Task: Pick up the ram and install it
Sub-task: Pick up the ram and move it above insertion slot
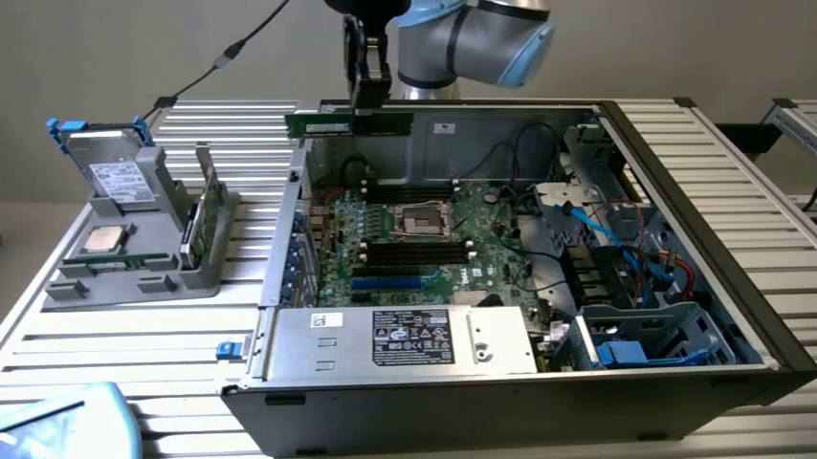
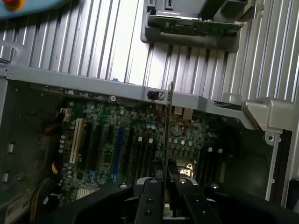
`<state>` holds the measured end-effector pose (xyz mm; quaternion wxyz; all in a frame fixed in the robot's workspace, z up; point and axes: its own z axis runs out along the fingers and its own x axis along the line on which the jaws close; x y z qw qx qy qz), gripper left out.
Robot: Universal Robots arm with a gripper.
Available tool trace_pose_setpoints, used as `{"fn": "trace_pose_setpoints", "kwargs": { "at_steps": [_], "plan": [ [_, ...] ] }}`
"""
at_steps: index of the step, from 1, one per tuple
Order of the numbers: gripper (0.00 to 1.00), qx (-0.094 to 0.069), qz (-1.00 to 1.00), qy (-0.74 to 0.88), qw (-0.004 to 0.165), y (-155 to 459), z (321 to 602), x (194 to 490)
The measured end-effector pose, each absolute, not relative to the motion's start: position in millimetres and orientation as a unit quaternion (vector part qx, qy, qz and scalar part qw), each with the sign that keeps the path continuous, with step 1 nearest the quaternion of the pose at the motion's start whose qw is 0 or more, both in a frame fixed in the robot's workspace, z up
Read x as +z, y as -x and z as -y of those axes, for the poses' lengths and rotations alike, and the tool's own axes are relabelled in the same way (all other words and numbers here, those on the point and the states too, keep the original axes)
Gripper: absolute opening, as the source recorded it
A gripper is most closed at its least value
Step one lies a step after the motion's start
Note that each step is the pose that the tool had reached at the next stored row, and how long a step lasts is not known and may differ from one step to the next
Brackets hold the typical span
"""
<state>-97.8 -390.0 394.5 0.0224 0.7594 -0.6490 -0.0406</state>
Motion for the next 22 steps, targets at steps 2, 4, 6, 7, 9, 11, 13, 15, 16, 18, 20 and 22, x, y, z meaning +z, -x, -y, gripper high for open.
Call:
{"fn": "trace_pose_setpoints", "kwargs": {
  "at_steps": [2,4,6,7,9,11,13,15,16,18,20,22],
  "plan": [
    [0.14,-0.041,0.649,-0.759,0.022,89,390,395],
    [0.14,-0.041,0.649,-0.759,0.022,79,390,395],
    [0.14,-0.041,0.649,-0.759,0.022,70,390,395],
    [0.14,-0.041,0.649,-0.759,0.022,66,390,395],
    [0.14,-0.041,0.649,-0.759,0.022,57,390,395],
    [0.14,-0.041,0.649,-0.759,0.022,48,390,395],
    [0.14,-0.041,0.649,-0.759,0.022,38,390,395],
    [0.14,-0.041,0.649,-0.759,0.022,30,390,395],
    [0.14,-0.041,0.649,-0.759,0.022,28,390,394],
    [0.14,-0.041,0.653,-0.756,0.021,28,390,393],
    [0.14,-0.042,0.662,-0.748,0.021,28,390,391],
    [0.14,-0.042,0.674,-0.737,0.020,28,390,390]
  ]
}}
